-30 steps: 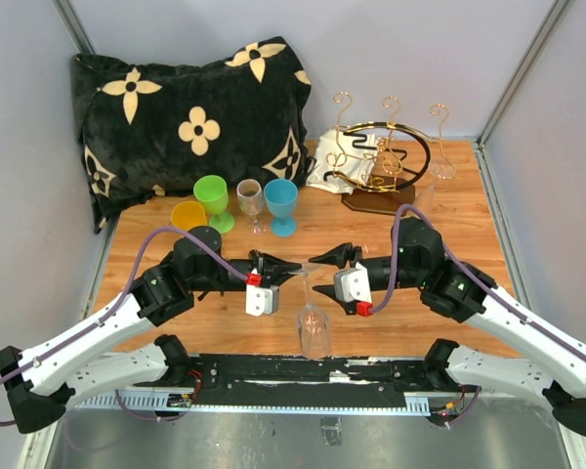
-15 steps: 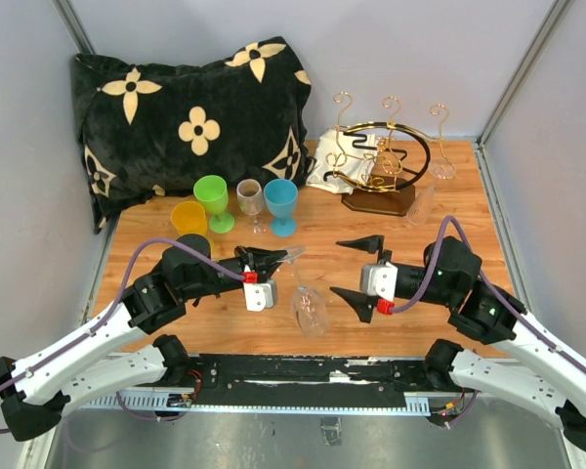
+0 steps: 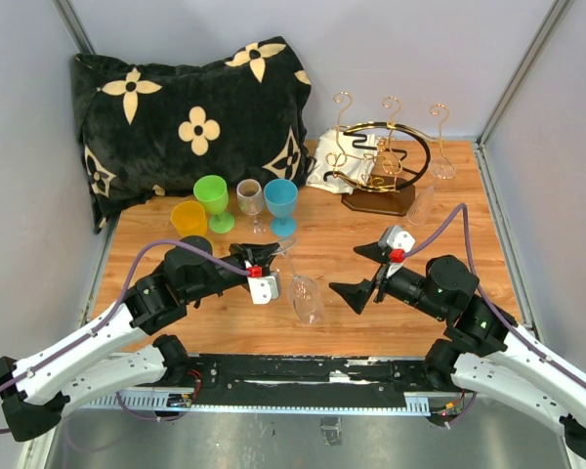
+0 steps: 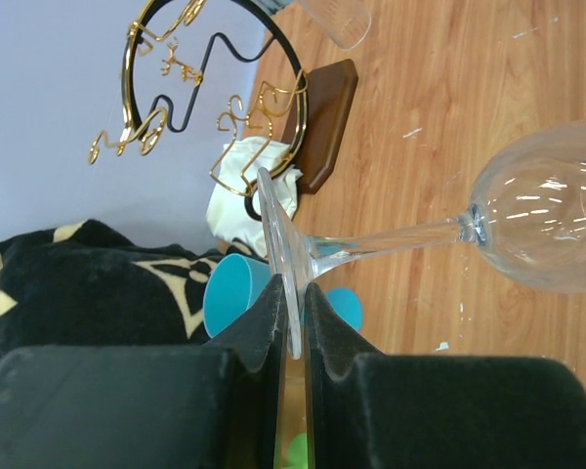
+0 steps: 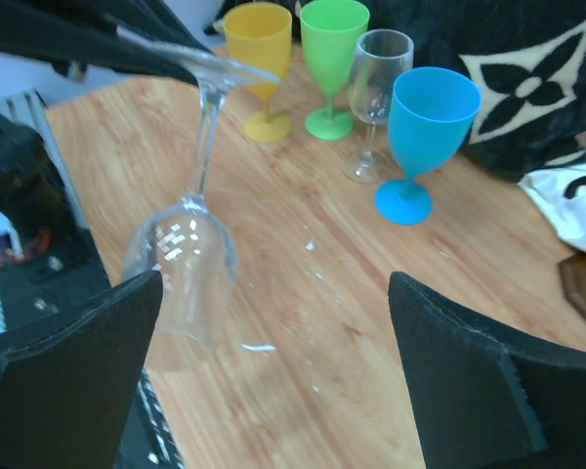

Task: Place the wine glass upside down on the wine glass rack
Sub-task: Turn the wine glass upside down at the wine rack.

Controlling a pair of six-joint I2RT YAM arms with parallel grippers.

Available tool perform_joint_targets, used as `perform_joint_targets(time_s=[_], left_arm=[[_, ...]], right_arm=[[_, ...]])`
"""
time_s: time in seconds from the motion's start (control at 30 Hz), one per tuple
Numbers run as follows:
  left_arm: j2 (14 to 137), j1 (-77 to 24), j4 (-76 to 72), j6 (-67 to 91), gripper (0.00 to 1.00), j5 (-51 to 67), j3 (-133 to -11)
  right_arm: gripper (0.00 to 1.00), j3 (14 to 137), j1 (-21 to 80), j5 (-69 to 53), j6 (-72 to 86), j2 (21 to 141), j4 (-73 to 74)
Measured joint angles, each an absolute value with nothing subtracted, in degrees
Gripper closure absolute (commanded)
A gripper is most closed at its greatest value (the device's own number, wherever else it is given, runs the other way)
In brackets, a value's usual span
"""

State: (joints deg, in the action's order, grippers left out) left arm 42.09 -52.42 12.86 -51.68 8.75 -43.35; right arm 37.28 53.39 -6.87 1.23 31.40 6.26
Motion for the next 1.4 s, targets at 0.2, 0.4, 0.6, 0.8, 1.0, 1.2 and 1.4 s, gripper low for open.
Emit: perform_joint_targets(time_s=[0.2, 0.4, 0.6, 0.8, 1.0, 1.2, 1.4], left_arm=[[43.46, -52.42, 12.08, -52.31, 1.00, 7.20, -43.38], [44.01, -52.42, 12.03, -52.53, 0.99, 6.66, -43.38], [44.03, -52.42, 11.57, -52.53, 1.00, 6.76, -43.38], [44.12, -52.42, 11.62, -52.53, 1.00, 6.87, -43.38], [44.14, -52.42, 11.70, -52.69, 1.00, 7.22, -43.38], [44.14, -52.42, 12.32, -52.71, 0.99, 7.53, -43.38], [44.14, -52.42, 12.75, -52.71, 1.00, 7.53, -43.38]], right_arm=[[0.03, 36.01, 56.34, -3.86, 12.43, 33.69, -0.86], [0.13, 35.05, 63.59, 3.42, 16.56, 39.05, -7.20], [0.35, 34.98, 65.87, 6.44, 17.87, 47.55, -13.58], [0.45, 35.51, 65.89, 7.25, 17.32, 54.06, -15.16], [0.54, 35.75, 65.91, 7.38, 16.64, 55.37, -16.99], [0.65, 35.83, 65.91, 7.66, 16.05, 56.49, -18.31], [0.67, 35.86, 65.91, 7.60, 15.75, 57.56, -19.22]])
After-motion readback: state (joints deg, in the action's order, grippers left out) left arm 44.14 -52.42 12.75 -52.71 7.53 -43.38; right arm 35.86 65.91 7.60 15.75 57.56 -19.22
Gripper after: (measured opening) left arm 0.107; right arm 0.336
